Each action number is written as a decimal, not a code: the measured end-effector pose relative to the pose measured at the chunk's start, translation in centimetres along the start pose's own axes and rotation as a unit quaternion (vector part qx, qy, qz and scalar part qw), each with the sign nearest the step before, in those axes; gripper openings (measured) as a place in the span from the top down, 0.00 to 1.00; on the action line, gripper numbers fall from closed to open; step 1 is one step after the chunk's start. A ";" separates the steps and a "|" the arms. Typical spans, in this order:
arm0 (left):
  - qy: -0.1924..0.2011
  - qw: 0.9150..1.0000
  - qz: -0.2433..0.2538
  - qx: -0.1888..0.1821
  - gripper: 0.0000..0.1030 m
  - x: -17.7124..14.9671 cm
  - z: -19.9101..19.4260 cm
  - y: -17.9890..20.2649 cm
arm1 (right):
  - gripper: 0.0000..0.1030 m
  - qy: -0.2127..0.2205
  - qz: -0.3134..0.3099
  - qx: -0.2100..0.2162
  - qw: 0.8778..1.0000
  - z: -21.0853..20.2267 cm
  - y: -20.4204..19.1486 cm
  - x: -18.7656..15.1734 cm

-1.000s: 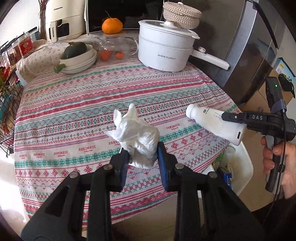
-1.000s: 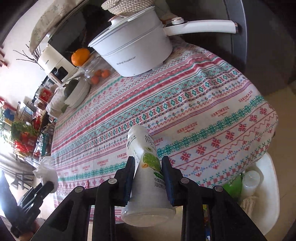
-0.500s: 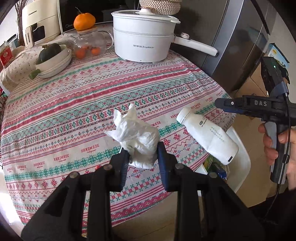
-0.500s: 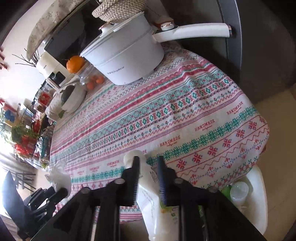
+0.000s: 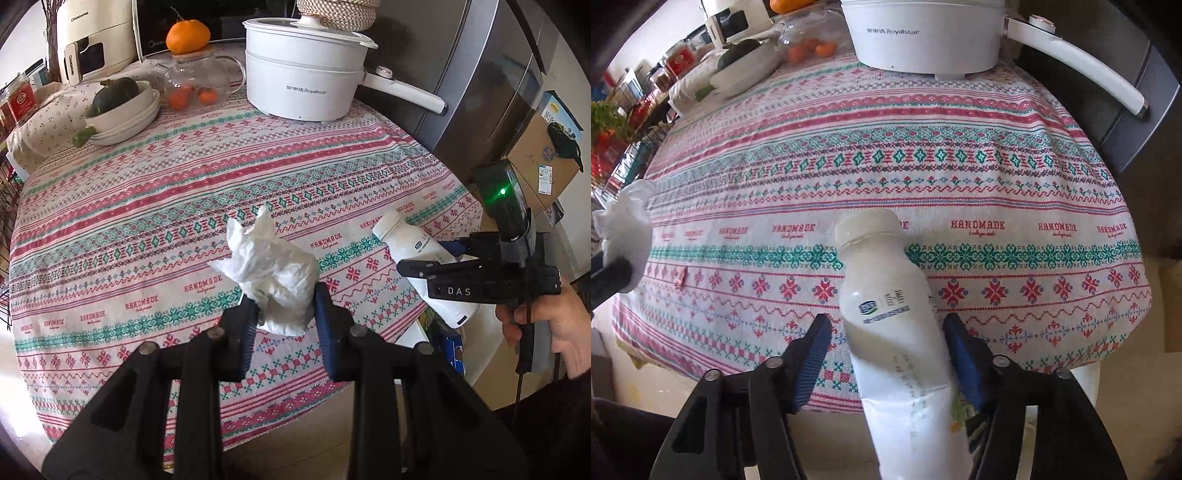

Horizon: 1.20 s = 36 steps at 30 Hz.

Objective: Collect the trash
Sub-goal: 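Carry the tissue ball and yogurt bottle toward the white bin, then release the tissue ball and yogurt bottle into the white bin with both tools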

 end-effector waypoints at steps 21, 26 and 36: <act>0.001 0.987 0.109 -0.120 0.69 -1.3 -1.9 12.4 | 0.50 0.106 0.121 0.025 0.987 -11.0 9.2 -7.1; -0.023 0.975 0.152 -0.157 0.69 -3.1 -0.6 17.4 | 0.50 0.098 0.157 0.013 0.983 -11.4 13.3 -10.9; -0.035 0.963 0.218 -0.155 0.41 -5.4 1.7 22.6 | 0.50 0.087 0.193 0.012 0.977 -11.5 16.5 -14.3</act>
Point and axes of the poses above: each gripper's, at about its wrist camera, not at the fingertips, and z roughly the way its jaws point, y to its right, x to its top, the point moved 10 cm from there along z, roughly the way its jaws point
